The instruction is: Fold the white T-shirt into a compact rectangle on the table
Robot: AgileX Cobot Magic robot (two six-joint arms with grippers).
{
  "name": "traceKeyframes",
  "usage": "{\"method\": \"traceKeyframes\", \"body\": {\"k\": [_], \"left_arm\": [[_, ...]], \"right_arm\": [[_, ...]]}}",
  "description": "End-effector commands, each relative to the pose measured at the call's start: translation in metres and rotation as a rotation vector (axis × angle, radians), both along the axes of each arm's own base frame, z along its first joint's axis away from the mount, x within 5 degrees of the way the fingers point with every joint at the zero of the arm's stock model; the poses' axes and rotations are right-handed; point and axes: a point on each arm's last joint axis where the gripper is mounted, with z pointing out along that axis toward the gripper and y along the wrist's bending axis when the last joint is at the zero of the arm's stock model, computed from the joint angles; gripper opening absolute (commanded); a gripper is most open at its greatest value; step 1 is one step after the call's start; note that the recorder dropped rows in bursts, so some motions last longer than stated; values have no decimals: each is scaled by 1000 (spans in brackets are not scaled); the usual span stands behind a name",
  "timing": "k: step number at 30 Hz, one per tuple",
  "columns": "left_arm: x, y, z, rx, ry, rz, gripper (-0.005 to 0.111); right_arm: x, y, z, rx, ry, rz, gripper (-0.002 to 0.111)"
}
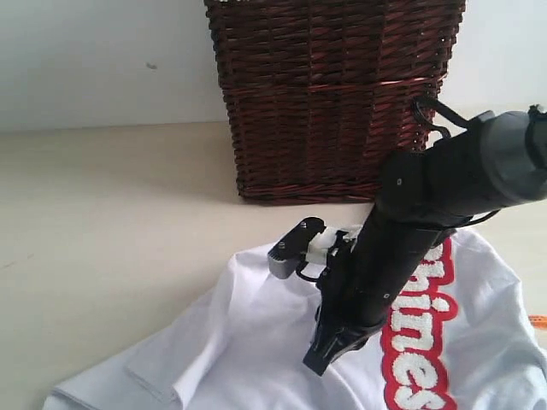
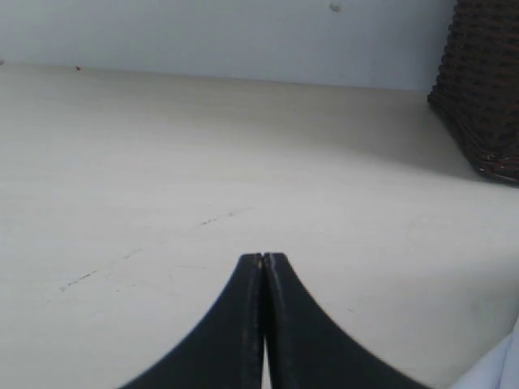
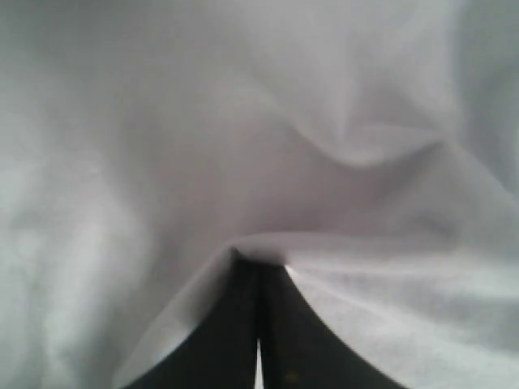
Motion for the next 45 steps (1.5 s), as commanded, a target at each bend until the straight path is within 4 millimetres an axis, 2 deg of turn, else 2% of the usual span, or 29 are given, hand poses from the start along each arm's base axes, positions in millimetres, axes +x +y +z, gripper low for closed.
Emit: {"method": "traceKeyframes", "body": {"k": [1, 3, 5, 7, 9, 12, 15, 17, 18, 20, 23, 27, 31, 34, 37, 39, 41, 42, 44, 45], "left_arm": [[0, 0, 1, -5, -11, -5, 0], [0, 0, 1, -5, -11, -5, 0], [0, 0, 1, -5, -11, -5, 0], [0, 0, 1, -5, -11, -5, 0], [0, 0, 1, -5, -11, -5, 0], [0, 0, 1, -5, -11, -5, 0], [0, 0, 1, -5, -11, -5, 0], [0, 0, 1, -5, -11, -5, 0], [0, 0, 1, -5, -11, -5, 0], [0, 0, 1, -5, -11, -5, 0], [0, 0, 1, -5, -11, -5, 0], [0, 0, 1, -5, -11, -5, 0], [0, 0, 1, -5, -11, -5, 0], [0, 0, 1, -5, -11, -5, 0], [0, 0, 1, -5, -11, -5, 0], [0, 0, 1, -4, -12, -5, 0], [0, 0, 1, -4, -12, -5, 0], [0, 0, 1, -4, -12, -5, 0], [0, 0, 1, -4, -12, -5, 0], [0, 0, 1, -4, -12, -5, 0]], "right_arm": [[7, -2, 21, 42, -63, -56, 0], [11, -11, 46, 83, -129, -85, 1], [13, -25, 72, 119, -200, -113, 7], [13, -45, 92, 140, -292, -122, 21], [11, -72, 105, 138, -376, -135, 40], [1, -118, 104, 103, -396, -275, 57], [-20, -170, 86, 49, -340, -473, 56], [-38, -194, 67, 21, -263, -585, 53], [-46, -200, 60, 14, -232, -591, 51], [-59, -210, 48, 22, -184, -573, 44], [-65, -220, 42, 65, -136, -598, 39], [-64, -233, 36, 143, -100, -703, 39], [-66, -236, 26, 318, 6, -716, 39], [-63, -248, 6, 428, 35, -779, 39], [-63, -253, -3, 450, 12, -742, 39], [-64, -249, 0, 500, 33, -724, 39], [-64, -240, 17, 662, 52, -627, 38], [-62, -240, 21, 679, 47, -610, 38], [-53, -251, 26, 660, -7, -621, 38], [-49, -263, 28, 641, -51, -656, 38]]}}
